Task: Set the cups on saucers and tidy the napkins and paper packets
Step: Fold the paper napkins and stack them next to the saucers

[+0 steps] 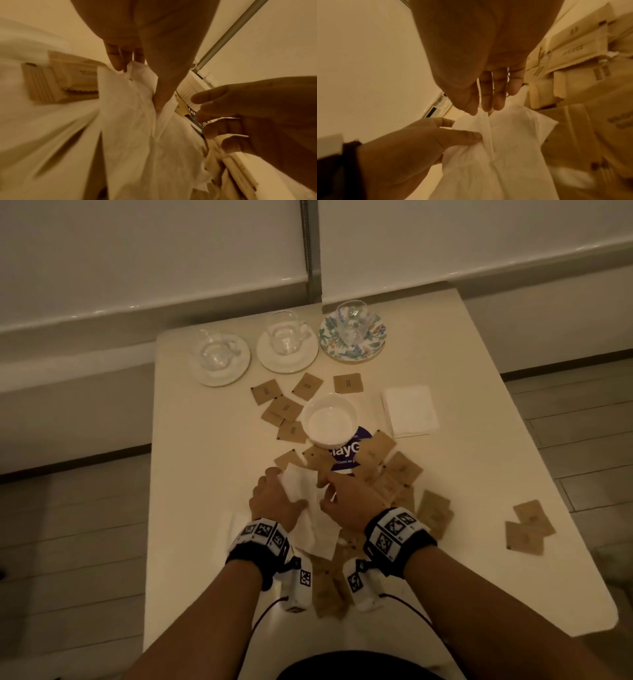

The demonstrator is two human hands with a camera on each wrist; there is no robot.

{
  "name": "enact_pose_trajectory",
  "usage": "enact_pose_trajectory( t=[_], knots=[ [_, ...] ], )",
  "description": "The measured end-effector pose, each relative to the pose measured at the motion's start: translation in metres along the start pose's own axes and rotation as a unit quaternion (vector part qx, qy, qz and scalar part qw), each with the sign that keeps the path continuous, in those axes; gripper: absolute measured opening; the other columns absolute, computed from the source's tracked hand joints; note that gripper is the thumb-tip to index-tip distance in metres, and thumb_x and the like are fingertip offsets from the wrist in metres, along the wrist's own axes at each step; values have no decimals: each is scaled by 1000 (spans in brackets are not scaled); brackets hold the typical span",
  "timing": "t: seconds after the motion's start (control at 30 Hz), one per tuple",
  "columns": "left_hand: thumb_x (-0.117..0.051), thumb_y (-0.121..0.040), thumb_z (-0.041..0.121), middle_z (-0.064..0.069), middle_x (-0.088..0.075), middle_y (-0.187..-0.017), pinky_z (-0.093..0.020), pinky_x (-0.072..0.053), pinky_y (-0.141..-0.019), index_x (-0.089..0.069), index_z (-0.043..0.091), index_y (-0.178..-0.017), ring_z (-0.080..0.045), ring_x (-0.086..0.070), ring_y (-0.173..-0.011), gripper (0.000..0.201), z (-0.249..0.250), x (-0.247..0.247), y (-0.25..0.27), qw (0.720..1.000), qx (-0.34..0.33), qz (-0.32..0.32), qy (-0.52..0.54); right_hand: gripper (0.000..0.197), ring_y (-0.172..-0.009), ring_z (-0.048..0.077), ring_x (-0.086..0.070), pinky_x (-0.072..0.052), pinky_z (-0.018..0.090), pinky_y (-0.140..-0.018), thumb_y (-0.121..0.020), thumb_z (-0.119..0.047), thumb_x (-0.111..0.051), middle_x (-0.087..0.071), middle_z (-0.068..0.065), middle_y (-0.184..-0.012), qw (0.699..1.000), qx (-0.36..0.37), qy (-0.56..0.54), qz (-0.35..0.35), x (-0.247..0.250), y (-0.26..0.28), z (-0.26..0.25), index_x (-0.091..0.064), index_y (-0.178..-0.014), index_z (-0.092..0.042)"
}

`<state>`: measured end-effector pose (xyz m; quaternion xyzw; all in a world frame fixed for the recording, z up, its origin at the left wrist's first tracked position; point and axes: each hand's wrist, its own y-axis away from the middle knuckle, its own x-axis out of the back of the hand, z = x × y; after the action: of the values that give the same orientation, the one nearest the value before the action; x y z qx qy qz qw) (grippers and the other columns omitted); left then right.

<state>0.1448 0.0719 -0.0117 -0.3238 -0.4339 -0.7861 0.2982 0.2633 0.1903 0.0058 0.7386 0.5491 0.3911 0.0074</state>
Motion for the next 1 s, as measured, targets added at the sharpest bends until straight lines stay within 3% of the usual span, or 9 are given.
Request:
enact_pose_trajectory(
  t=[0.13, 0.27, 0.4, 0.6, 0.67, 0.73, 0.83, 0.9, 1.0],
  knots=[
    [-74, -78, 12, -6, -59, -112, -38, -49, -89, -40, 19, -132, -30, -57, -107, 64, -8, 9, 4, 986, -38, 30, 158, 28, -85, 14, -59, -50, 31, -76, -87, -23, -63, -62, -7, -94, 998, -31, -14, 60, -8, 5, -10, -57, -115, -22],
    [-72, -80, 13, 3, -61, -93, -23, -44, -72, -49, 25, -121, -22, -61, -91, 49, -13, 24, 10, 968, -61, 20, 244, 26, -84, 14, -59, -50, 31, -76, -86, -19, -64, -62, -7, -92, 992, -44, -59, 98, -10, 11, -16, -59, -112, -23],
    [-72, -82, 10, -3, -69, -97, -25, -49, -76, -53, 29, -108, -20, -64, -91, 37, -9, 42, 16, 952, -116, -8, 282, 28, -78, 10, -57, -46, 23, -72, -85, -14, -68, -58, -8, -90, 981, -15, -91, 170, -11, 18, -24, -59, -110, -19],
    [-54, -88, -3, -6, -69, -112, -30, -53, -82, -52, 24, -124, -20, -64, -102, 45, 3, 62, 29, 947, -206, -126, 210, 55, -99, 12, -53, -43, 20, -84, -82, -15, -74, -52, -3, -117, 977, 25, -104, 183, 2, 32, -27, -52, -132, -16],
    [-50, -88, -6, -8, -69, -112, -25, -52, -78, -49, 25, -127, -22, -64, -101, 50, 6, 64, 34, 941, -225, -164, 190, 35, -97, 10, -51, -38, 21, -84, -82, -17, -74, -56, -6, -107, 982, 55, -60, 168, 5, 35, -24, -63, -115, -16],
    [-50, -87, -6, -8, -66, -117, -28, -52, -87, -47, 26, -131, -22, -62, -106, 54, 10, 65, 36, 944, -221, -174, 171, 10, -80, 6, -48, -35, 22, -71, -84, -24, -73, -54, -11, -85, 988, 35, -36, 146, 10, 38, -20, -64, -88, -20],
    [-57, -85, -3, -1, -64, -108, -35, -51, -90, -49, 26, -130, -20, -61, -101, 54, 14, 62, 38, 957, -214, -114, 156, 21, -66, 6, -42, -33, 24, -62, -85, -30, -71, -48, -8, -72, 996, -11, -15, 86, 17, 43, -9, -54, -74, -27],
    [-65, -83, 3, 5, -61, -94, -28, -50, -82, -53, 26, -126, -16, -59, -89, 50, 15, 58, 39, 962, -214, -73, 156, 18, -73, 9, -46, -37, 27, -70, -86, -33, -71, -52, -6, -80, 997, -23, -6, 73, 21, 48, -2, -56, -77, -26],
    [-72, -82, 10, 0, -63, -90, -22, -45, -73, -56, 30, -120, -13, -60, -82, 45, 22, 52, 44, 963, -213, -52, 157, 19, -103, 15, -49, -38, 35, -93, -84, -39, -72, -58, -3, -108, 995, -4, 24, 93, 29, 58, 7, -58, -75, -30]
  ],
)
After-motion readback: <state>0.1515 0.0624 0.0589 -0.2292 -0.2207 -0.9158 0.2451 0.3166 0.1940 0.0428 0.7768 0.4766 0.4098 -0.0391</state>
